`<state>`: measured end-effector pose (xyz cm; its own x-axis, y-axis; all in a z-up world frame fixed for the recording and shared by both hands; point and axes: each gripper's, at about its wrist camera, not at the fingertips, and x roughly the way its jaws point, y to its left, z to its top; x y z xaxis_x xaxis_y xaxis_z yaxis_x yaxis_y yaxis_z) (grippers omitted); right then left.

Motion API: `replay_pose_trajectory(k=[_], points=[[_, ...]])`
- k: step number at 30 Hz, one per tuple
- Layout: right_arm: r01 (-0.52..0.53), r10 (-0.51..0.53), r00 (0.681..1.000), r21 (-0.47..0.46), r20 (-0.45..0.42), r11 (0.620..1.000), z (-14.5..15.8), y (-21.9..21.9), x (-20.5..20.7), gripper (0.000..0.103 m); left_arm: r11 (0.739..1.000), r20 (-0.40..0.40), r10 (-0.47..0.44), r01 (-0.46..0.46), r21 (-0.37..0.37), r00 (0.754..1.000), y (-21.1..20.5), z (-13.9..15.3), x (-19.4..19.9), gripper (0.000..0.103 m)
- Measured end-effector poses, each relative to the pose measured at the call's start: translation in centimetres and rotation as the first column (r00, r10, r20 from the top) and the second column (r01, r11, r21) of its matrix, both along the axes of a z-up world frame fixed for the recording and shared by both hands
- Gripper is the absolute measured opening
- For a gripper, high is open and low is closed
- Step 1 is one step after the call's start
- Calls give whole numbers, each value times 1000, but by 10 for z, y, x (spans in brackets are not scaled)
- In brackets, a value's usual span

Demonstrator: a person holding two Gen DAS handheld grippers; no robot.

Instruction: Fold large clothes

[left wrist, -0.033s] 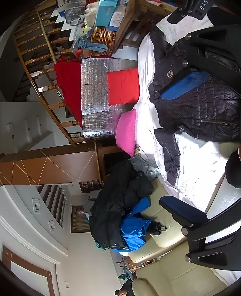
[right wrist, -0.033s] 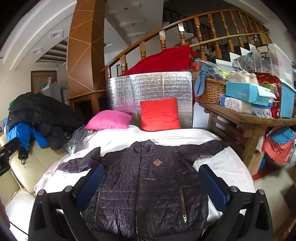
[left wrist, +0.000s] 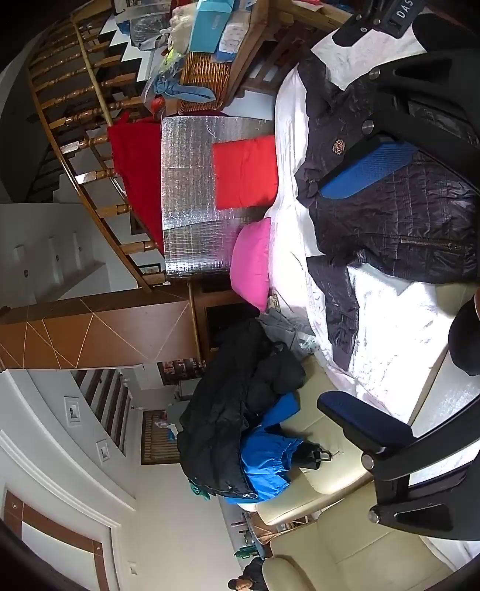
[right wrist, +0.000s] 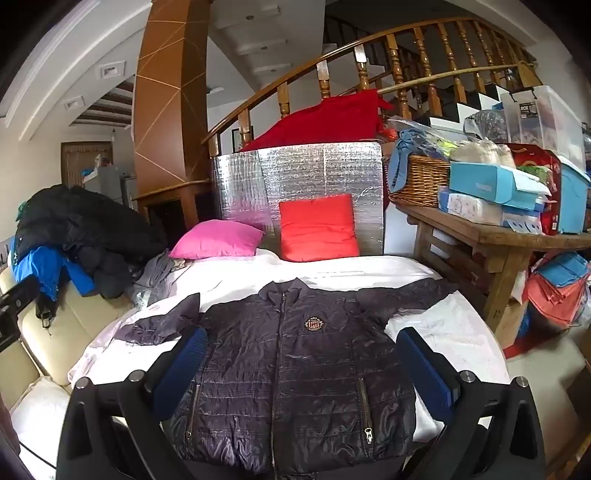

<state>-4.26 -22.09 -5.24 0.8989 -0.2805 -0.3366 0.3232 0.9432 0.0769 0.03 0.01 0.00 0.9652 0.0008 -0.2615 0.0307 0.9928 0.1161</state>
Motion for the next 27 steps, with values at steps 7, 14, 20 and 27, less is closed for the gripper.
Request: replay_pose_trajectory(k=[7, 14, 20, 27], points=[[7, -7, 1000, -2, 11, 1000, 2, -5, -4, 103, 1000, 6, 5, -5, -7, 1000, 2, 3, -5, 103], [26, -26, 999, 9, 37, 1000, 6, -9, -9, 103, 1000, 11, 11, -11, -7, 1000, 4, 0, -2, 103], [32, -32, 999, 7, 40, 999, 7, -11, -9, 103, 1000, 12, 14, -14, -7, 1000, 4, 0, 0, 103], [32, -32, 999, 7, 31, 999, 5, -11, -8, 103, 1000, 20, 11, -11, -5, 1000, 6, -1, -1, 103]])
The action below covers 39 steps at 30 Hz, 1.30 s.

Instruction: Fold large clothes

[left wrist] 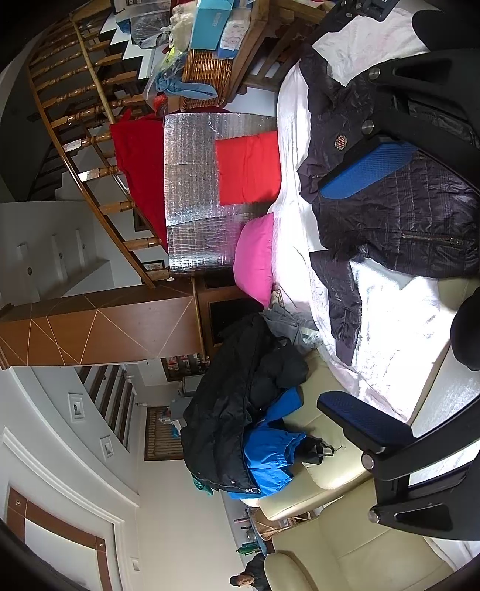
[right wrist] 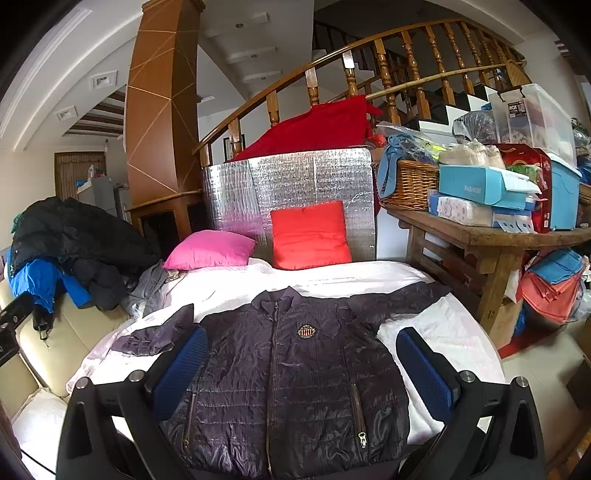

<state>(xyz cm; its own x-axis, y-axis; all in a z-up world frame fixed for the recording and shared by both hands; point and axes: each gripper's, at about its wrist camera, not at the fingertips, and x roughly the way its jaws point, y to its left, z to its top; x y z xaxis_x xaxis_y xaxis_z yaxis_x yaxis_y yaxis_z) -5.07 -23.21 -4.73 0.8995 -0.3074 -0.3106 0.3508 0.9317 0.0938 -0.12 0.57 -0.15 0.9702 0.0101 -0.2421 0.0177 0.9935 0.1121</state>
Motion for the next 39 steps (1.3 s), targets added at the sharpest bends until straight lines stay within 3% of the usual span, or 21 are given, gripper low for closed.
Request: replay_pose_trajectory(k=[20, 39], points=[[2, -3, 997, -15, -73, 1000, -12, 4, 14, 103, 1000, -34, -12, 13, 16, 999, -6, -9, 1, 103], [-4, 2, 997, -20, -83, 1000, -13, 6, 16, 103, 1000, -40, -14, 14, 16, 999, -6, -10, 2, 103]])
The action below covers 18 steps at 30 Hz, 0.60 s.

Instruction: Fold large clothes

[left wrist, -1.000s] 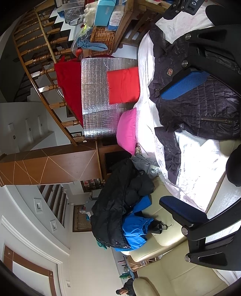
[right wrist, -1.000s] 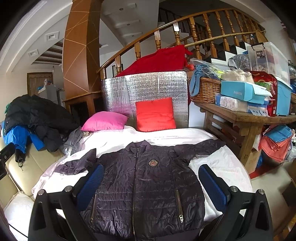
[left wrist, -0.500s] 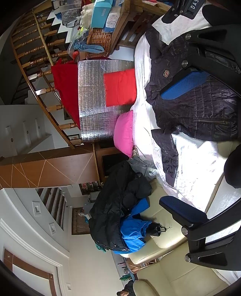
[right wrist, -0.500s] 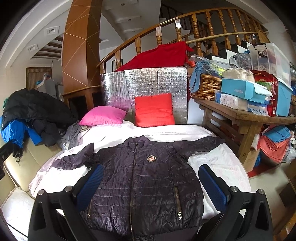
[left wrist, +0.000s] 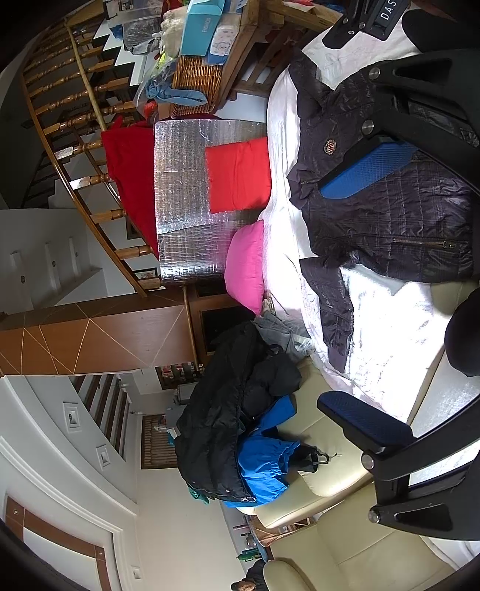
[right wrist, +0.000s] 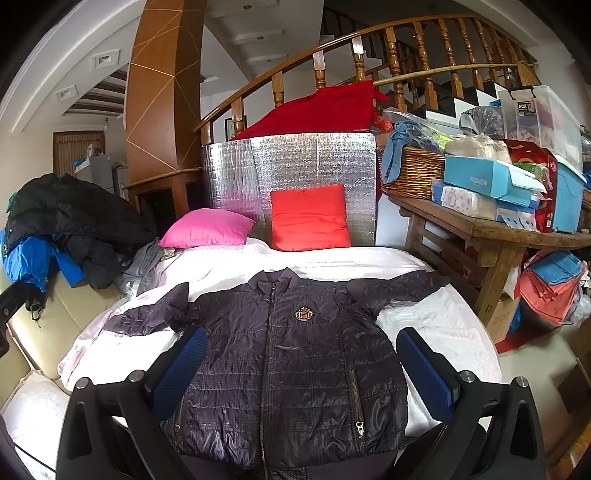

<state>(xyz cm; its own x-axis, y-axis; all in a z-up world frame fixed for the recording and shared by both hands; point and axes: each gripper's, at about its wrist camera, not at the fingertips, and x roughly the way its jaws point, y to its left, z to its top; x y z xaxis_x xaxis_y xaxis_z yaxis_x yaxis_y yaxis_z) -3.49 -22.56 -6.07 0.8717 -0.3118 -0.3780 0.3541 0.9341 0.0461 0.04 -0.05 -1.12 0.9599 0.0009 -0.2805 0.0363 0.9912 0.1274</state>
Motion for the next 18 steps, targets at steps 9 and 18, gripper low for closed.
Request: replay_pose_trajectory(k=[9, 18], points=[[-1, 1, 1000, 2, -3, 1000, -1, 0, 1, 103, 1000, -4, 0, 0, -2, 1000, 2, -2, 0, 103], [0, 0, 1000, 4, -8, 1000, -5, 0, 1, 103, 1000, -9, 2, -2, -3, 1000, 2, -4, 1, 103]])
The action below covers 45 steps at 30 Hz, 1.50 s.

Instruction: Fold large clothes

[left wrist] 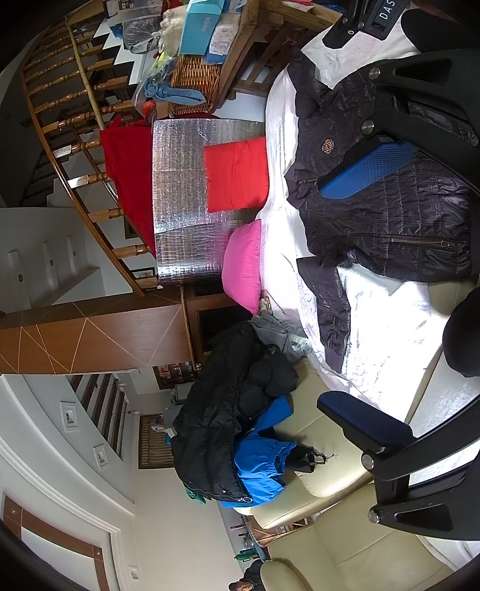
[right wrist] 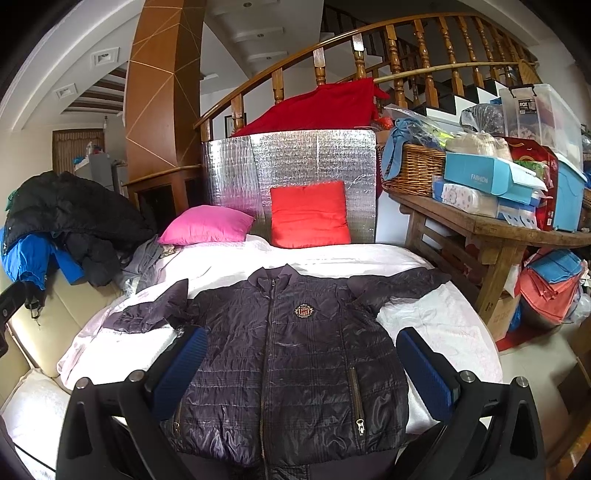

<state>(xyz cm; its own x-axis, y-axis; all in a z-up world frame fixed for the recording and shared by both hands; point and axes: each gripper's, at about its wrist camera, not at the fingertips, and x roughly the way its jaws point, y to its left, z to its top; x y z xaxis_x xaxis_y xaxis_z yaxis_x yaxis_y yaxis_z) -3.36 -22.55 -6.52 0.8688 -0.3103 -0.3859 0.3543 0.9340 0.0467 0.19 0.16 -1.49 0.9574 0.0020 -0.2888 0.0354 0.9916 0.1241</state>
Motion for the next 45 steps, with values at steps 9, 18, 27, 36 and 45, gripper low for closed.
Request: replay_pose_trajectory(k=[9, 18, 27, 36, 45], points=[[-1, 1, 1000, 1, -15, 1000, -5, -7, 7, 103, 1000, -19, -3, 3, 6, 1000, -5, -8, 13, 103], [60, -51, 998, 201, -49, 978, -30, -155, 85, 103, 998, -302, -53, 63, 24, 952, -63, -96, 178, 103], [172, -135, 985, 585, -108, 793, -130, -415, 177, 103, 991, -563, 44, 33, 127, 825, -132, -240, 347, 103], [263, -294, 950, 775, -105, 575, -215, -566, 259, 90, 970, -602, 46, 108, 216, 797, -166, -291, 376, 103], [359, -365, 914, 777, -179, 517, -254, -592, 303, 19, 995, -618, 5, 60, 84, 786, -148, -299, 378, 103]])
